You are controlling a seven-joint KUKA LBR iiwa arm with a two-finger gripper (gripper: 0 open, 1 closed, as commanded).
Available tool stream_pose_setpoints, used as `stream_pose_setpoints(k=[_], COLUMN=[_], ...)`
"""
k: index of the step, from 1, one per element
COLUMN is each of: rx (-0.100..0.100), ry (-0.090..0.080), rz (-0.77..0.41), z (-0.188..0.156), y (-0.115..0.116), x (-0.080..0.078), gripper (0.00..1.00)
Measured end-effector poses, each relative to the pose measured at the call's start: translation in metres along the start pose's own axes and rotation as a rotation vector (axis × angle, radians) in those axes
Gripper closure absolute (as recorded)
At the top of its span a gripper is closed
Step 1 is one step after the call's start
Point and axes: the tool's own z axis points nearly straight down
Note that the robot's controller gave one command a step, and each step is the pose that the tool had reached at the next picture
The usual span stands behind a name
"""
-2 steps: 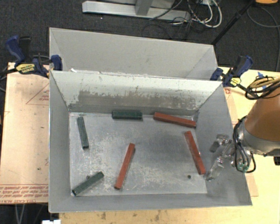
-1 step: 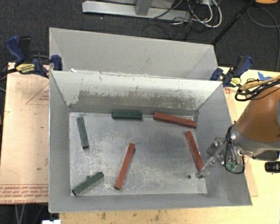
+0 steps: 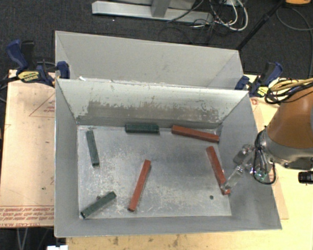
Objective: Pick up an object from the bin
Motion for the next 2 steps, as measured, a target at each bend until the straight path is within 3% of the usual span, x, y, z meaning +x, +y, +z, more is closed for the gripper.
stream_pose_setpoints(k=[1, 2], rx=[-0.004, -0.003], ry=[0.003, 0.001], rz=[0.187, 0.086], z=[0.051, 0.062], y=[0.008, 0.017], x=[0.011, -0.011], gripper=[0.0, 1.0])
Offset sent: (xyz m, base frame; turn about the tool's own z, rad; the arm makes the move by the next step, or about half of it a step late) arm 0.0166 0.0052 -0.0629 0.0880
